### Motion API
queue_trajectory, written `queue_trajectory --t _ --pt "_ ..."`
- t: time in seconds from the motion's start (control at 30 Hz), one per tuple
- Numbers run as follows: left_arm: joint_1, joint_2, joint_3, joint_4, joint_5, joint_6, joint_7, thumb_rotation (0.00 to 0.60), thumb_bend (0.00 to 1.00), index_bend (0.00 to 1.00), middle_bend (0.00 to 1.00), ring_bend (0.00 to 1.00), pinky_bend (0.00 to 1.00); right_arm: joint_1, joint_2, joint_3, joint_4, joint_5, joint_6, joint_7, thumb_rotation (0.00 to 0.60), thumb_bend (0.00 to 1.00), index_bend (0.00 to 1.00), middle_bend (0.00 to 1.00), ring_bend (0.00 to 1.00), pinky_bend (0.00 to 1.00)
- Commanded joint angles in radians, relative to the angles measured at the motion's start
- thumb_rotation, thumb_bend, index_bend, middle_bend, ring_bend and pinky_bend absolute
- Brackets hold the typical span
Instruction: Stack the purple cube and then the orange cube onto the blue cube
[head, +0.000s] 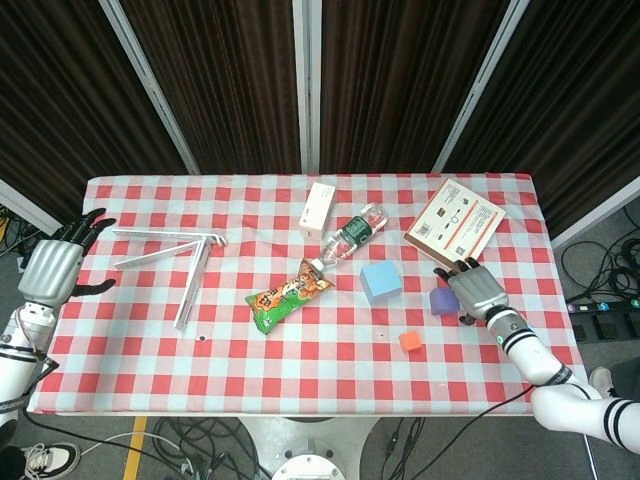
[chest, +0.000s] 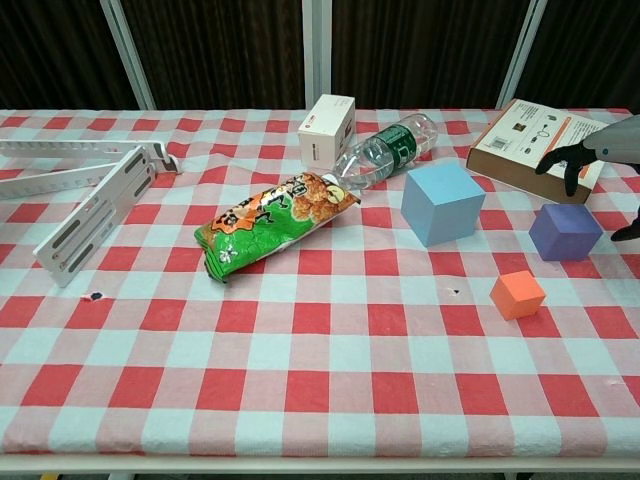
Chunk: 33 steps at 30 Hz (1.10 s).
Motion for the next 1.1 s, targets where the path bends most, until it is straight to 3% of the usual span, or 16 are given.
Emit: queue_trajectory --t 0.03,0.5,0.8,1.1 --pt "0.002 -0.004 0.001 0.011 0.002 0.003 -0.005 0.600 0.07 0.21 0.18 0.16 0.29 0.005 -0.020 -0.003 0.019 0.002 0.000 0.005 0.600 0.08 0.10 0.27 0.08 0.09" --pt "0.004 -0.018 0.001 0.066 -0.005 -0.004 -0.045 0.600 0.07 0.21 0.19 0.16 0.29 0.028 -0.099 -0.017 0.104 0.021 -0.007 -0.003 0.600 0.08 0.10 0.30 0.09 0.09" --pt "0.001 -0.018 0.003 0.064 -0.004 -0.012 -0.050 0.600 0.07 0.21 0.18 0.16 0.29 0.022 -0.110 -0.019 0.108 0.018 0.034 -0.007 0.600 0.11 0.10 0.41 0.13 0.09" --pt "0.004 -0.021 0.004 0.076 -0.006 -0.012 -0.062 0.600 0.07 0.21 0.18 0.16 0.29 0.022 -0.109 -0.014 0.103 0.019 0.046 -0.004 0.600 0.12 0.10 0.42 0.15 0.09"
